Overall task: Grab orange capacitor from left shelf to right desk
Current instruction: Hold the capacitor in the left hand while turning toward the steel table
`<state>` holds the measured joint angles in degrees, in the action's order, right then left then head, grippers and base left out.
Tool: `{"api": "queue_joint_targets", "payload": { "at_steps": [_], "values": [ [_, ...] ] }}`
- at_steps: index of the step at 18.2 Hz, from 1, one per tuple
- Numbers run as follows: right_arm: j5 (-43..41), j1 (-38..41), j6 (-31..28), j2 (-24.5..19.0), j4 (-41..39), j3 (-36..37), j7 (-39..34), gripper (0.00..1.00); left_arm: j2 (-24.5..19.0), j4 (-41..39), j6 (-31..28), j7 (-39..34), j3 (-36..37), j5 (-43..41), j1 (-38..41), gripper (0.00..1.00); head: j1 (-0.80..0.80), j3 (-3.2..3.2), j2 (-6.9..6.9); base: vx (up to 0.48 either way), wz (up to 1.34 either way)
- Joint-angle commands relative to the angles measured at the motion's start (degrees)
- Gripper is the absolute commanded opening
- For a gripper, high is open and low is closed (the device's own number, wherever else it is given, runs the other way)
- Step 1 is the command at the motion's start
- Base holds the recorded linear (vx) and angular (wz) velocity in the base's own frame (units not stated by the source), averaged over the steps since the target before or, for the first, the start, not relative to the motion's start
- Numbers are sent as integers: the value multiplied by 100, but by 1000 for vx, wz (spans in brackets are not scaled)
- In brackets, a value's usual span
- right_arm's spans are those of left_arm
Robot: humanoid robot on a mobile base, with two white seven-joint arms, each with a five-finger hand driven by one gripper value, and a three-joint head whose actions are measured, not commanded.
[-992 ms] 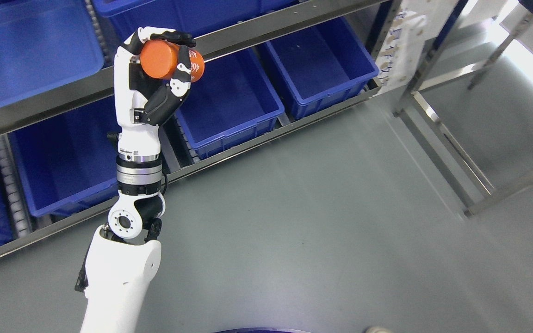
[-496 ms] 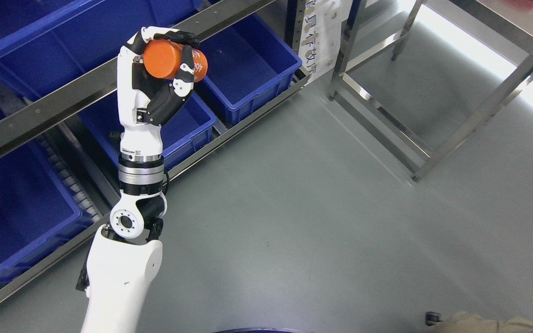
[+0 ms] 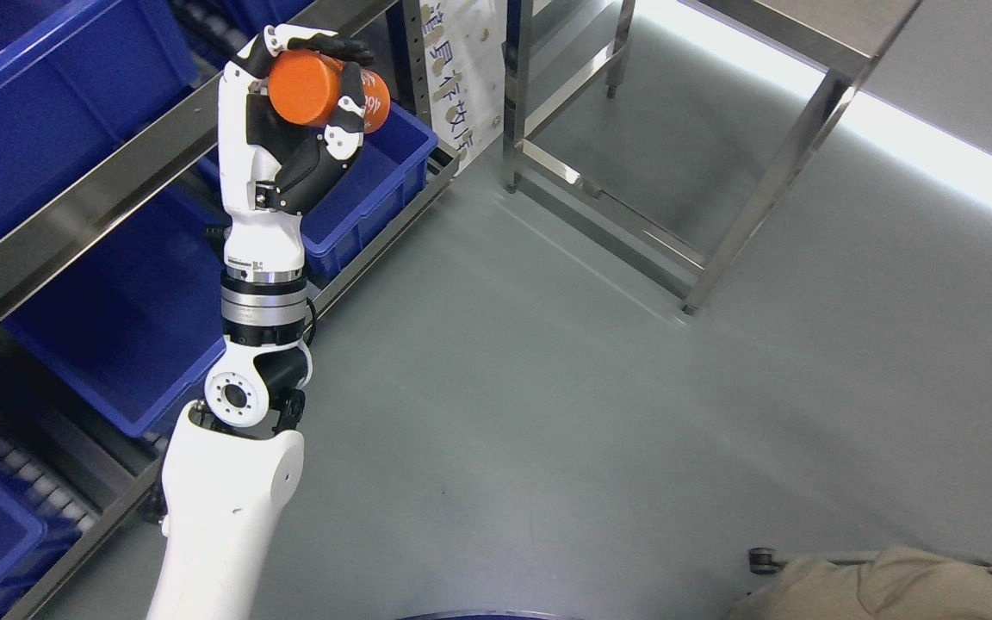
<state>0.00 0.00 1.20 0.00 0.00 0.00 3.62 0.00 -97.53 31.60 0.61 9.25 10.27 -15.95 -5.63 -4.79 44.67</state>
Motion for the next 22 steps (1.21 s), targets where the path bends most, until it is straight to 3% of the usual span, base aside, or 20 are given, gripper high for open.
{"api": "queue_joint_targets", "payload": {
  "at_steps": [1,19,22],
  "values": [
    [18,18,3,100,-100,97,-2,100,-100,50,-4,0,-2,1,-136,1,0,0,0,156,-382],
    [18,17,3,100,-100,97,-2,100,-100,401,-4,0,68,72,-689,1,0,0,0,191,-221],
    [18,18,3,100,-100,97,-2,100,-100,594,-258,0,208,107,-944,1,0,0,0,253,-150]
  ]
}}
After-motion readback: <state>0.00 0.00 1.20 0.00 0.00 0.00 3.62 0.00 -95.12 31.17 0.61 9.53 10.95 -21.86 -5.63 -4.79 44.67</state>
